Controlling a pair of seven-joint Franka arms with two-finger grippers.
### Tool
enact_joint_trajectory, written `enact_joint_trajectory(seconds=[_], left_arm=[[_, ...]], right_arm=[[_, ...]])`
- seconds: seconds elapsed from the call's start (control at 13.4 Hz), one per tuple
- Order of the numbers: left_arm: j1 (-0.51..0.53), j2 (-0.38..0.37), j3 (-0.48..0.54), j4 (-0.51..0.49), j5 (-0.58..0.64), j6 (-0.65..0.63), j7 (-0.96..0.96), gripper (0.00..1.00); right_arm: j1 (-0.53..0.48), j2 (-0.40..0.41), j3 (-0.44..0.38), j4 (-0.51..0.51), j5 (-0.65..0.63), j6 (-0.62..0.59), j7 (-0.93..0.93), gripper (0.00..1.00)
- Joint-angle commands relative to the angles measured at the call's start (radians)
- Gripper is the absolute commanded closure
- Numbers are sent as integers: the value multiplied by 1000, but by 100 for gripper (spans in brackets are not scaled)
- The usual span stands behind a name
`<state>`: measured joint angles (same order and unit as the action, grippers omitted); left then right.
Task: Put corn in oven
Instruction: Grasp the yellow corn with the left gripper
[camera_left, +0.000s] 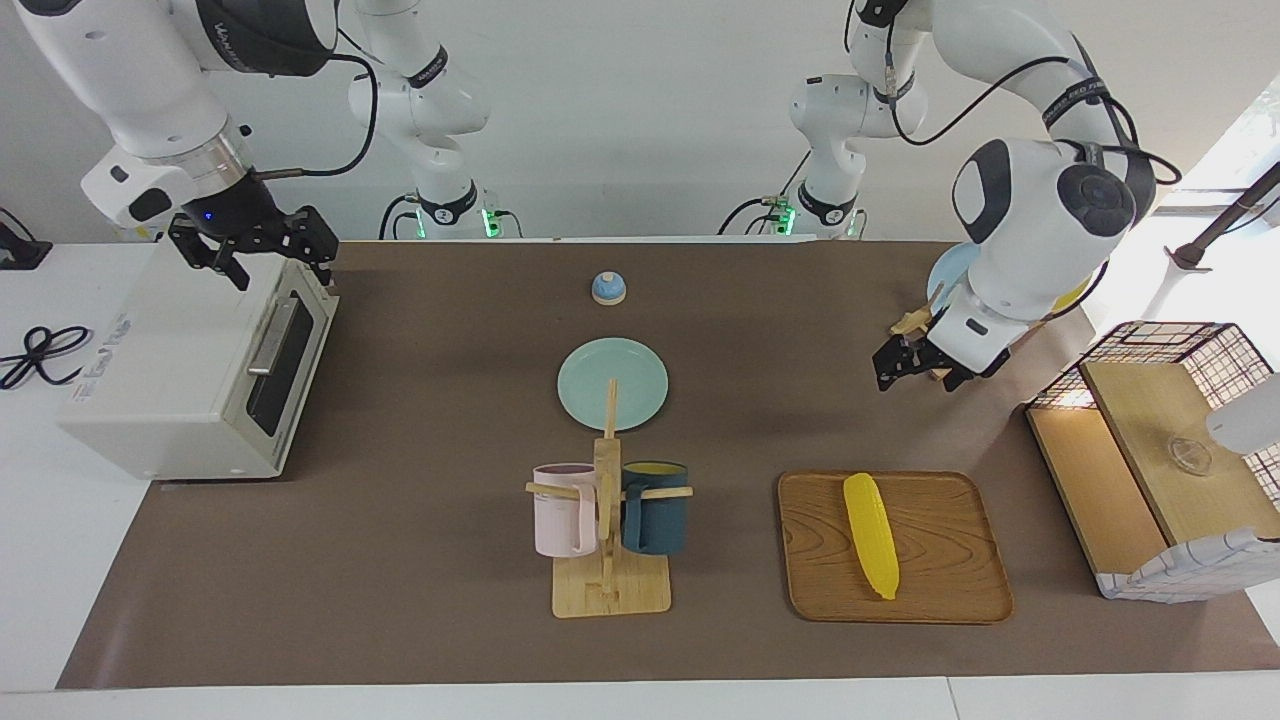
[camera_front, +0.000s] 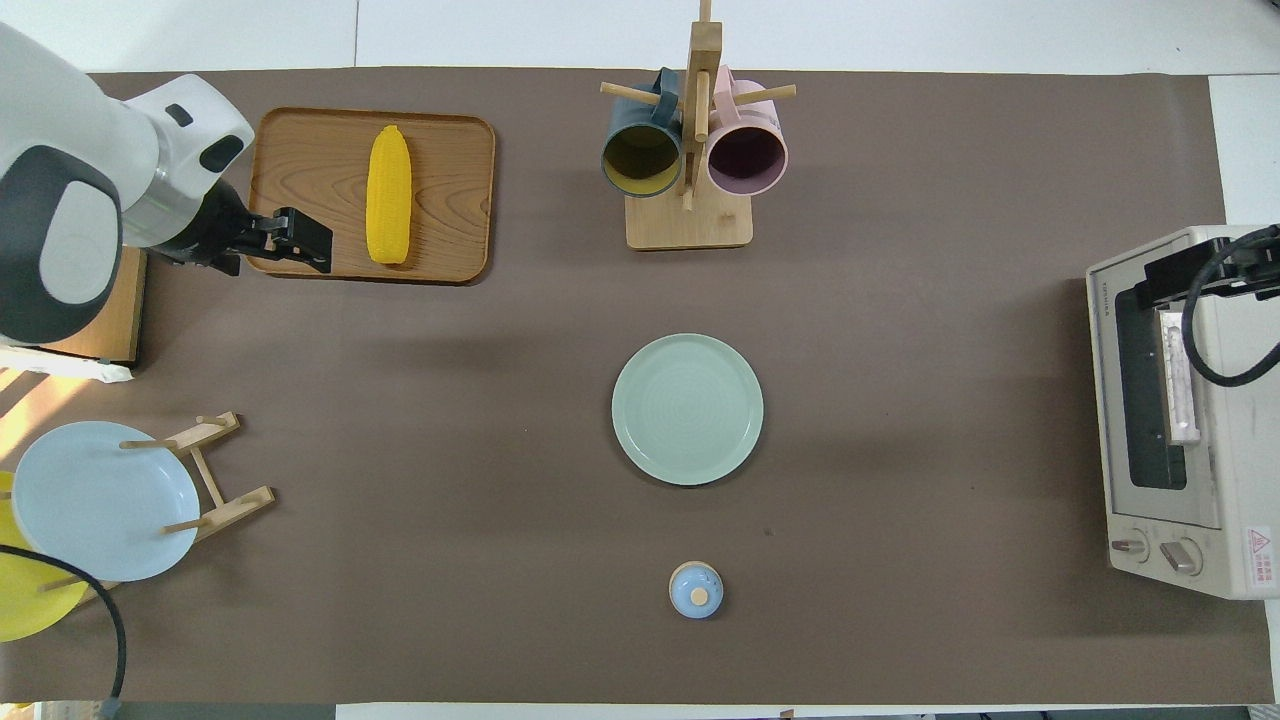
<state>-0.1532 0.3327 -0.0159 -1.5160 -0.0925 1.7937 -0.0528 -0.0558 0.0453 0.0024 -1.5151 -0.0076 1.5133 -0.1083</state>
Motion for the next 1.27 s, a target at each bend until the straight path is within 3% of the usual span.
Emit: enact_joint_trajectory(seconds=[0.0, 0.3, 0.52, 0.67, 0.75, 1.19], left_arm=[[-17, 165, 8, 157, -23, 28, 28, 0], [-19, 353, -13, 310, -15, 82, 53, 0], [-13, 377, -13, 309, -13, 142, 57, 0], [-11, 382, -13, 292, -12, 188, 57, 0], [-17, 384, -13, 281, -7, 202, 57, 0], [-31, 434, -12, 272, 22, 265, 57, 0]], right_arm=[[1, -8, 2, 0, 12, 10, 1, 0], [-9, -18, 2, -13, 21, 8, 1, 0], [-22, -25, -4, -42, 21, 11, -4, 0], [-24, -79, -7, -162, 15, 92, -7, 89], [-24, -115, -9, -239, 12, 137, -5, 100], [-78, -211, -10, -513, -57, 381, 35, 100]])
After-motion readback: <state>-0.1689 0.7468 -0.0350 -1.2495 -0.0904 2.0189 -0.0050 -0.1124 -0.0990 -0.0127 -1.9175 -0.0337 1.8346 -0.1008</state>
